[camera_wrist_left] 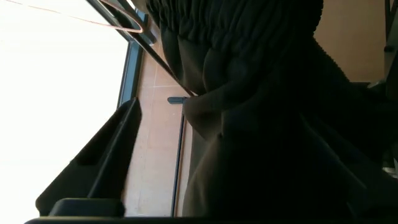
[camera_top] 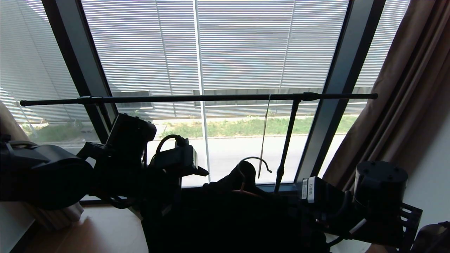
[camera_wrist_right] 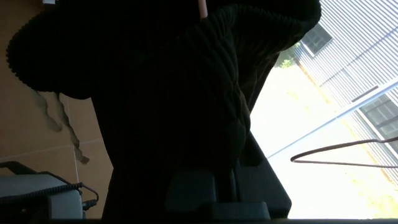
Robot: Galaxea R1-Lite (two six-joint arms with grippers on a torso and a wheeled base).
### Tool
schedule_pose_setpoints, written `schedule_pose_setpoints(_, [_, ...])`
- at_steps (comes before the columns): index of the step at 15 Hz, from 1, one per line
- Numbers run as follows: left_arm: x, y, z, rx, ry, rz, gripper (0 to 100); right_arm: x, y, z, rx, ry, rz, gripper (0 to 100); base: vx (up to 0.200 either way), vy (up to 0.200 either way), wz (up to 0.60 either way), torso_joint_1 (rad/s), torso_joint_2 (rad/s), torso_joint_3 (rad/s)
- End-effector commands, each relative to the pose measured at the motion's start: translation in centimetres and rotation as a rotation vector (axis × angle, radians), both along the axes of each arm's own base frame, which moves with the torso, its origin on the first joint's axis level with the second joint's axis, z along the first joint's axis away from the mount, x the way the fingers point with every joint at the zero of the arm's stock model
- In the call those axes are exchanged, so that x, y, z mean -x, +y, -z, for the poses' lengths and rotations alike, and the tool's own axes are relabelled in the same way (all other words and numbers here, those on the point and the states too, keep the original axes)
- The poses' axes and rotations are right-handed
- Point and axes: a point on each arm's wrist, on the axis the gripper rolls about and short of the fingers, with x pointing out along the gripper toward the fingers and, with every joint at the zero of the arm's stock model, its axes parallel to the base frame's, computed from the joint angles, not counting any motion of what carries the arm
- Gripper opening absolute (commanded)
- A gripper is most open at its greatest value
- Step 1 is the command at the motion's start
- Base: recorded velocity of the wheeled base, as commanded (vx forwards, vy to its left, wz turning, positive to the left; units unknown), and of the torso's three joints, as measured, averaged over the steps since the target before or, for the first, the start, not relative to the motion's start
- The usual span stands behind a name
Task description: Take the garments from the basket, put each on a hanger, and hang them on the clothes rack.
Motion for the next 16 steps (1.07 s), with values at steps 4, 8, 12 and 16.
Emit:
schedule_pose_setpoints(4, [0.7,0.5,-0.7,0.016,-0.005,-0.018,0,-0.2,0.1,-0.6,-0.081,0.027,0.025,0,0.000,0.000,0.00,0.000,0.00,0.000])
schedule_pose_setpoints(8, [1.8,1.2,-1.8,0.059,0.035,-0.065,0,-0.4,0.0,-0.5,-0.082,0.018,0.042,0,0.000,0.000,0.00,0.000,0.00,0.000])
schedule_pose_setpoints(12, [2.5,2.5,-2.6,0.098,0.049,-0.093,0,-0.5,-0.2,-0.5,-0.077,0.017,0.071,100,0.000,0.000,0.00,0.000,0.00,0.000])
schedule_pose_setpoints(16, [3.7,4.2,-2.7,0.111,0.055,-0.139,0,-1.1,-1.2,-0.9,-0.090,0.001,0.108,100,0.000,0.000,0.00,0.000,0.00,0.000])
